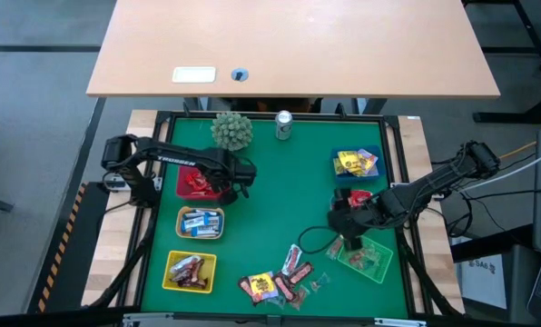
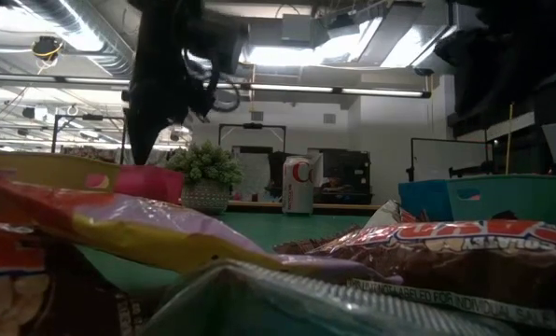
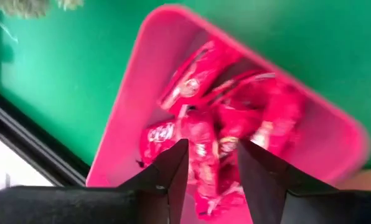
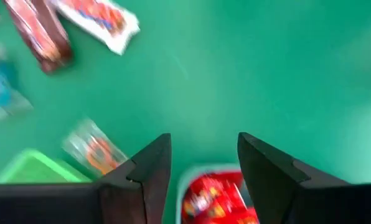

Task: Sort candy
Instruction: Put the white-red chocolate bar into the yellow bin

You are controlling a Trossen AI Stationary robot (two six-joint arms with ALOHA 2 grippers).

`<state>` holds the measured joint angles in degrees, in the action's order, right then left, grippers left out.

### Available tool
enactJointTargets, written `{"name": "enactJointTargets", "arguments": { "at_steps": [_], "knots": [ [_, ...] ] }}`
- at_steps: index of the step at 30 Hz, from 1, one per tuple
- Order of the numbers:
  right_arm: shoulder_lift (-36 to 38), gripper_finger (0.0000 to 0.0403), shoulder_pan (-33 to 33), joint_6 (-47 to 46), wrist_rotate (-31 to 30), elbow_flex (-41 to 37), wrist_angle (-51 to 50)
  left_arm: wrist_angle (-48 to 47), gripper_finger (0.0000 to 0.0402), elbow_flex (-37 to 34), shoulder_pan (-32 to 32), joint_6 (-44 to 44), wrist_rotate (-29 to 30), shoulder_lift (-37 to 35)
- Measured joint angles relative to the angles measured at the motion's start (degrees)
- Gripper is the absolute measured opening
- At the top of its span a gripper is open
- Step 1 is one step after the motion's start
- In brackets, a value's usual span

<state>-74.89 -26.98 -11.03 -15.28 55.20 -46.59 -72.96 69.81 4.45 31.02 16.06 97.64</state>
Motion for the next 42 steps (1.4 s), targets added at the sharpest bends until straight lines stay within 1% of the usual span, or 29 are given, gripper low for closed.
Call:
{"name": "enactJointTargets", "arguments": {
  "at_steps": [4,7,11,15,20,24,28,32,36,42],
  "knots": [
    [0.00,0.0184,0.00,2.49,2.42,-0.02,5.71,0.36,0.0122,2.00,-3.66,0.69,0.14,-1.75],
    [0.02,0.0184,0.01,5.35,4.27,0.00,9.73,1.50,0.0122,2.90,-7.48,3.66,2.43,-3.89],
    [0.02,0.0184,-0.02,8.29,4.88,-0.01,14.35,3.22,0.0122,2.99,-13.86,9.38,4.39,-6.50],
    [0.02,0.0184,0.00,10.12,5.53,-0.02,18.24,6.07,0.0122,2.98,-20.48,16.42,6.11,-7.09],
    [-0.78,0.0184,-0.04,11.54,6.02,0.00,22.45,14.09,0.0122,2.96,-27.47,20.45,6.07,-6.36],
    [-3.57,0.0184,-0.02,12.41,8.75,0.00,25.49,23.36,0.0122,2.92,-31.60,21.39,6.26,-6.37],
    [-7.60,0.0184,-0.02,15.40,11.81,-0.02,29.46,31.71,0.0122,2.92,-34.74,21.38,7.54,-6.37],
    [-11.84,0.0184,-0.02,18.64,15.02,-0.02,34.16,36.51,0.0122,2.92,-36.89,21.36,10.22,-6.37],
    [-15.67,0.0184,-0.02,22.68,17.55,-0.02,37.70,38.48,0.0122,2.92,-38.39,21.36,12.22,-6.37],
    [-20.87,0.0184,-0.02,29.64,17.83,-0.02,39.65,40.00,0.0122,2.92,-39.17,21.36,13.01,-6.37]
  ]
}}
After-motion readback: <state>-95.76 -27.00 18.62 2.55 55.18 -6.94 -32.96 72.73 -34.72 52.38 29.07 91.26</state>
